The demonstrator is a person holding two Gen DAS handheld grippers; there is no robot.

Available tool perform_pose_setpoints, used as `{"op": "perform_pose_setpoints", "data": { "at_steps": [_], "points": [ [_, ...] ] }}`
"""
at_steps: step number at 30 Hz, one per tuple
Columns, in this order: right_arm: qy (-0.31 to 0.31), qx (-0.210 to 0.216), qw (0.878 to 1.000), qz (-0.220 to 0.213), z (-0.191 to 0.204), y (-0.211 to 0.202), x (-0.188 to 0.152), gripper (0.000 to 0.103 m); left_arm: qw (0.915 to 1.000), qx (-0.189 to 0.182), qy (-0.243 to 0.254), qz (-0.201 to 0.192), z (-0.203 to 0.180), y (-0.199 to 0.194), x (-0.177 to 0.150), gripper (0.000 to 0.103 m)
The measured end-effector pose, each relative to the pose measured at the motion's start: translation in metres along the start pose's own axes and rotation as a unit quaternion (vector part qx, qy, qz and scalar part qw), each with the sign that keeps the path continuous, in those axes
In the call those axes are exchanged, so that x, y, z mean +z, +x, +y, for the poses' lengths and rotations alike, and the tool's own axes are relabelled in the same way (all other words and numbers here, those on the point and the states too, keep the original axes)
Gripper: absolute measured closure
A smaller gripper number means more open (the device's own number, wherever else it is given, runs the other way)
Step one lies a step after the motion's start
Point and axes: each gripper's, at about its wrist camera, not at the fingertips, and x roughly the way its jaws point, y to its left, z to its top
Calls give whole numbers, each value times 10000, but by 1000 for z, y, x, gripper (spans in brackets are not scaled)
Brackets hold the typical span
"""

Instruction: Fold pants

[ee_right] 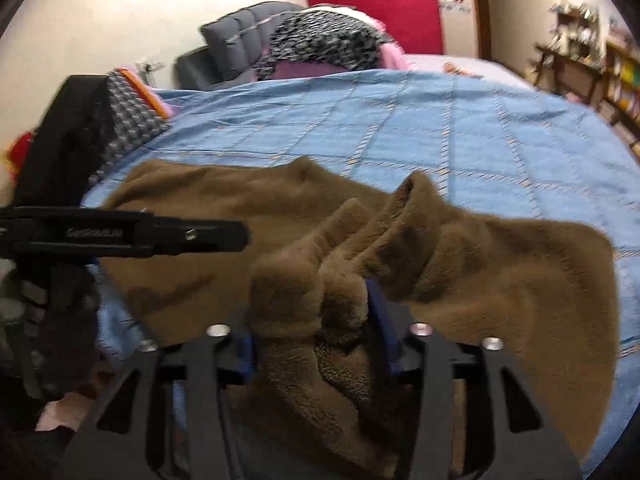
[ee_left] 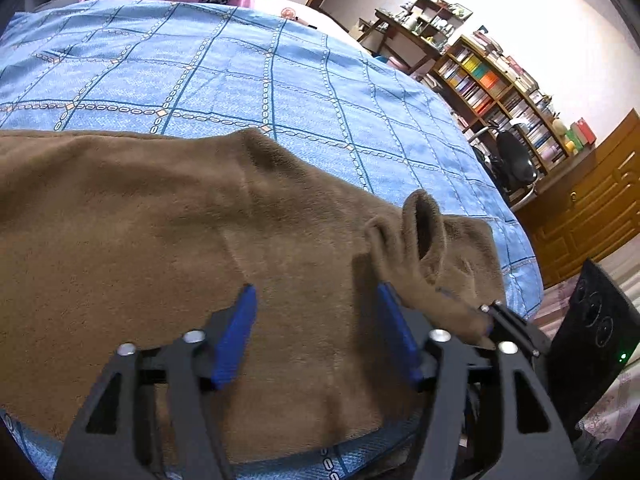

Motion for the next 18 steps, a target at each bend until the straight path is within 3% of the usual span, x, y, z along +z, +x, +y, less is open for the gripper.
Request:
{"op": "perform_pose_setpoints", "data": {
  "at_steps": [7,9,15,18],
  "points": [
    [-37,1028,9945,212,2,-14,-5,44,9998,-131,-17,170,-8,6,2,39],
    [-23,1084,9940,165,2,-21,-5,44,9996,-176,-48,225,-9,8,1,39],
    [-211,204,9996,29,2,-25,-7,44,9994,-161,-40,288,-16,13,0,39],
    [-393,69,9992,74,6,-14,-9,46,9993,-162,4,329,-21,15,-1,39]
  ]
}}
